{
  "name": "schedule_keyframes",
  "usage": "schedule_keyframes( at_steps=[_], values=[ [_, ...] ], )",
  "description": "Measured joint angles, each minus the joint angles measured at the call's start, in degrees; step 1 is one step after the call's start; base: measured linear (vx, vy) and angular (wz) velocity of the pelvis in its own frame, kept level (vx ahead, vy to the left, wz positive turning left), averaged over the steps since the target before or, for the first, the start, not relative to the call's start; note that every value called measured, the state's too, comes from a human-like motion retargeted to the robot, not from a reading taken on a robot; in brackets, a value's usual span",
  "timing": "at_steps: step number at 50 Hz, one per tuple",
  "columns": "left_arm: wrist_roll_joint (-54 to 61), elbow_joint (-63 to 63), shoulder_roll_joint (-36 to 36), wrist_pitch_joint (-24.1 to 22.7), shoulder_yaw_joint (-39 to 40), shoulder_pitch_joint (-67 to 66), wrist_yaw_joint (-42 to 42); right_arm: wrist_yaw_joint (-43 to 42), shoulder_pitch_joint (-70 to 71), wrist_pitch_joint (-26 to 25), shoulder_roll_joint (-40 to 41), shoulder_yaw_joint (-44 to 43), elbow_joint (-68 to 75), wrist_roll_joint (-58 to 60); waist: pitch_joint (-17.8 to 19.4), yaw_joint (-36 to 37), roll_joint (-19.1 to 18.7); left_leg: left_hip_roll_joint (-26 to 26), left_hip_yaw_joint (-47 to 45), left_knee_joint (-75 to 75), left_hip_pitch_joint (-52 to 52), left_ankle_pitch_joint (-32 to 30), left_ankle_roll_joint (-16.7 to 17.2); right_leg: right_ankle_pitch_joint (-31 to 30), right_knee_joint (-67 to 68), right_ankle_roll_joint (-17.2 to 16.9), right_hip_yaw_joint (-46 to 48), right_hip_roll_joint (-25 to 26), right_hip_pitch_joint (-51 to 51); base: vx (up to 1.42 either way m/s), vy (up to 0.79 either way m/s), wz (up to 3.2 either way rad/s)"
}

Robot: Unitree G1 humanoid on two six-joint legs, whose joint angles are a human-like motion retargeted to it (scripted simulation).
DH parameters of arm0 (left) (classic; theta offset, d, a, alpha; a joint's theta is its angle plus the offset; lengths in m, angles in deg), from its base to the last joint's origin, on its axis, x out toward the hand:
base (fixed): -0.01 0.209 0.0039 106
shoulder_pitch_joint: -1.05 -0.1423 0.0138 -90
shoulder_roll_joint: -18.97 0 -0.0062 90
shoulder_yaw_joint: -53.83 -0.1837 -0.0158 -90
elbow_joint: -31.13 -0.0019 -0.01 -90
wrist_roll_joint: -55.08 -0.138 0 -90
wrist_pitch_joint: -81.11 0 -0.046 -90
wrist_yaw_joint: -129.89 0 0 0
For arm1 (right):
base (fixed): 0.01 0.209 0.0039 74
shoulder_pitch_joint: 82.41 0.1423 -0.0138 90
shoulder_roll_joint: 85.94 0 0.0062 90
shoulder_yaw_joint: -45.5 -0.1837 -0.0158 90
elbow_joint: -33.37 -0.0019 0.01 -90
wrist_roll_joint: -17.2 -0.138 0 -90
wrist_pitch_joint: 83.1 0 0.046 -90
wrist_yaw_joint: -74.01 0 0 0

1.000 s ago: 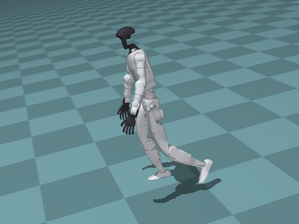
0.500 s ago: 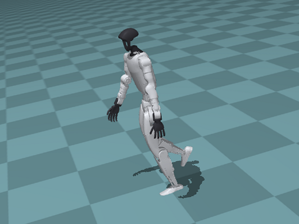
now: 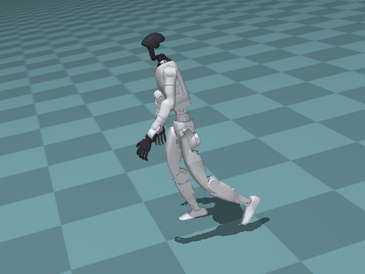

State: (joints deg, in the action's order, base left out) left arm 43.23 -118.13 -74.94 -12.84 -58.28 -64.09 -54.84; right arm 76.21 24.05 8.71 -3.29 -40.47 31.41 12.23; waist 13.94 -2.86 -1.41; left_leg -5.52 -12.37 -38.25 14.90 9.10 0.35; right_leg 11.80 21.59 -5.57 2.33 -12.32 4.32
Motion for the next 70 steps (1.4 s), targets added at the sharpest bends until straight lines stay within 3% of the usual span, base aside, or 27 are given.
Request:
schedule_keyframes(
  at_steps=[2, 4, 7, 9, 15, 18, 20, 25, 28, 30, 32, 38, 43, 45, 48, 53, 57, 61, 65, 68, 70],
  values=[
    [-0.98, -2.33, -0.44, 1.19, 1.55, -3.74, -2.04, -1.71, 3.22, -0.26, 0.12, -0.17, -1.51, -0.21, -1.31, 0.35, -0.63, -2.05, -5.59, -9.46, -5.61, 0.39, -1.82, 0.49, 0.01, 0.85, -1.76, 0.16, 0.13, 0.65, -0.04, -0.96],
    [-2.88, -5.60, -0.94, 1.46, 2.87, -7.31, -3.78, -2.88, 5.97, 0.25, 0.79, -1.00, -3.62, -1.54, -2.30, 1.64, -0.90, -2.19, -9.32, -13.56, -9.55, 4.89, -3.12, 0.10, -0.74, 0.74, -4.07, -0.07, -0.15, 0.64, 0.05, -1.12],
    [-4.47, -11.42, -1.41, 0.86, 4.47, -12.39, -5.34, -4.22, 9.03, 1.87, 2.76, -1.91, -7.41, -5.05, -2.58, 4.23, -0.60, -0.02, -11.35, -11.67, -13.85, 12.27, -3.05, -1.55, -2.73, -0.63, -7.74, -0.94, -2.03, 0.63, 0.12, -1.07],
    [-3.30, -15.69, -1.29, 0.34, 5.87, -15.22, -5.66, -5.10, 10.60, 2.99, 4.51, -1.82, -10.00, -6.86, -2.22, 6.05, -0.17, 0.42, -12.27, -6.78, -16.28, 13.95, -2.50, -2.66, -3.66, -1.38, -9.52, -1.37, -3.38, 0.62, 0.15, -0.89],
    [8.50, -29.64, 1.50, -2.58, 11.22, -19.28, -4.49, -7.03, 13.27, 6.49, 9.74, 0.52, -16.44, -6.73, -0.38, 11.37, 1.30, -2.53, -16.51, 22.42, -18.35, 10.43, -2.35, -4.35, -4.40, -2.20, -11.73, -1.11, -7.88, 0.65, 0.23, -0.59],
    [10.98, -33.57, 3.97, -3.72, 11.62, -20.07, -5.19, -5.19, 12.49, 7.55, 11.23, 1.95, -17.81, -5.94, -0.09, 13.50, 1.42, -3.70, -14.69, 35.18, -17.55, 3.16, -1.52, -4.81, -2.69, -1.75, -11.96, -0.05, -10.93, 0.71, 0.35, -0.22],
    [10.18, -34.24, 5.54, -3.39, 11.04, -20.14, -5.78, -3.47, 11.22, 7.24, 11.49, 2.66, -17.85, -5.98, -0.21, 15.08, 1.90, -3.33, -9.17, 36.83, -16.57, -0.46, -1.00, -5.98, 0.49, -1.29, -12.68, 0.26, -12.01, 0.72, 0.38, -0.07],
    [9.76, -31.98, 9.08, -2.94, 10.50, -15.03, -4.80, -2.45, 6.52, 5.37, 10.78, 1.32, -14.78, -4.60, -0.74, 17.23, 5.41, -0.11, -6.26, 29.99, -13.28, 7.44, -2.45, -15.37, 21.93, -2.31, -13.15, -0.81, -6.19, 0.72, 0.37, 0.38],
    [11.44, -29.54, 9.92, -2.61, 10.94, -10.04, -0.23, -4.55, 2.82, 3.94, 10.60, -0.94, -11.92, -0.97, -1.87, 17.51, 7.09, 1.51, -5.08, 27.36, -11.21, 9.89, -2.59, -22.95, 34.98, -0.20, -8.23, -3.83, 0.81, 0.71, 0.30, 0.50],
    [11.04, -27.92, 9.85, -1.82, 12.09, -6.23, 2.52, -4.98, 0.47, 3.28, 10.51, -2.70, -10.43, 0.89, -2.60, 16.59, 7.65, 2.12, -3.93, 27.09, -9.35, 10.27, -1.81, -17.98, 40.26, 2.72, -3.92, -5.90, 4.31, 0.70, 0.23, 0.71],
    [10.11, -26.22, 9.14, -1.43, 13.07, -2.33, 3.82, -3.73, -1.61, 3.31, 10.31, -4.23, -9.26, 1.47, -3.09, 14.66, 7.74, 2.22, -1.88, 27.95, -7.08, 9.77, -0.67, -10.38, 41.37, 3.58, -0.93, -5.24, 6.33, 0.69, 0.15, 0.93],
    [8.24, -19.99, 4.97, -1.63, 11.10, 7.10, 2.48, 2.28, -5.37, 3.13, 7.80, -6.44, -5.15, 1.73, -3.32, 8.27, 6.86, 1.61, 3.89, 31.65, -0.15, 7.40, 0.82, -0.41, 27.60, 3.05, 5.47, -1.21, 11.22, 0.67, 0.03, 0.84],
    [6.38, -11.98, 2.24, -1.61, 5.23, 9.15, 2.05, 2.93, -4.99, 1.28, 4.25, -5.91, -0.91, 2.75, -2.74, 4.12, 5.87, 1.98, 5.42, 30.00, 4.13, 6.00, 0.99, -6.25, -1.36, 2.38, 7.86, 1.16, 9.53, 0.71, -0.11, 0.36],
    [4.67, -8.62, 2.18, -1.20, 3.51, 7.98, 1.07, 3.12, -4.10, 0.46, 3.15, -5.09, 0.29, 1.54, -2.64, 3.55, 4.74, 1.49, 4.68, 27.55, 5.36, 5.02, 0.78, -5.56, -2.30, 3.55, 7.66, 1.80, 8.22, 0.78, -0.15, -0.30],
    [3.21, -6.32, 2.03, -1.26, 4.06, 4.27, -0.42, 3.18, -2.00, 0.83, 2.14, -2.91, 1.32, -0.24, -1.74, 2.94, 3.52, 0.78, 2.26, 18.92, 5.75, 1.98, 0.24, 0.24, 0.69, 3.79, 6.09, 2.12, 3.91, 0.82, -0.15, -0.50],
    [3.22, -8.98, 0.71, 2.31, 7.86, -4.98, -2.55, -1.34, 3.61, -0.39, 1.62, -0.56, 0.62, -1.17, -1.84, 1.88, 1.85, -3.49, -5.62, -9.29, -5.43, -2.09, -2.23, 2.17, 0.26, 4.35, 3.37, 2.04, -1.58, 0.75, -0.08, -0.57],
    [-1.00, -14.51, -0.23, 2.60, 9.55, -13.25, -5.32, -3.61, 6.78, 0.67, 3.22, -2.57, -3.47, -2.62, -3.81, 4.80, 1.41, -2.63, -8.42, -17.69, -15.44, 5.00, -3.82, -0.47, -0.14, 3.14, -1.30, 1.23, -1.98, 0.69, 0.09, -0.96],
    [-1.88, -22.08, 0.87, 1.40, 9.56, -19.19, -8.56, -3.64, 7.91, 2.62, 6.61, -3.62, -9.51, -7.53, -3.49, 9.73, 3.32, -0.43, -9.65, -9.60, -22.07, 10.28, -3.41, -4.56, -1.89, 1.34, -5.38, -0.69, -4.39, 0.68, 0.16, -0.86],
    [4.68, -30.49, 4.29, 0.16, 10.42, -20.76, -7.75, -4.68, 8.36, 5.09, 10.09, -1.03, -14.88, -11.50, -1.45, 15.66, 5.99, -0.94, -12.17, 11.59, -24.05, 10.46, -3.25, -7.04, -3.67, 0.09, -7.10, -2.38, -7.91, 0.70, 0.22, -0.60],
    [11.38, -33.58, 7.38, -2.37, 12.14, -21.26, -4.03, -5.48, 8.07, 8.07, 11.84, 2.66, -17.02, -12.47, 0.00, 18.62, 6.04, -3.10, -17.29, 29.70, -22.14, 7.57, -3.61, -7.22, -2.99, -0.60, -6.49, -1.66, -11.95, 0.78, 0.33, -0.22],
    [14.37, -34.12, 9.09, -4.29, 13.10, -21.70, -1.64, -5.30, 7.37, 9.60, 12.60, 4.79, -17.37, -12.37, 0.88, 20.39, 5.40, -3.67, -15.42, 36.92, -20.39, 0.88, -2.68, -7.63, -0.23, -0.06, -6.81, -0.70, -14.50, 0.83, 0.37, -0.22]
  ],
)
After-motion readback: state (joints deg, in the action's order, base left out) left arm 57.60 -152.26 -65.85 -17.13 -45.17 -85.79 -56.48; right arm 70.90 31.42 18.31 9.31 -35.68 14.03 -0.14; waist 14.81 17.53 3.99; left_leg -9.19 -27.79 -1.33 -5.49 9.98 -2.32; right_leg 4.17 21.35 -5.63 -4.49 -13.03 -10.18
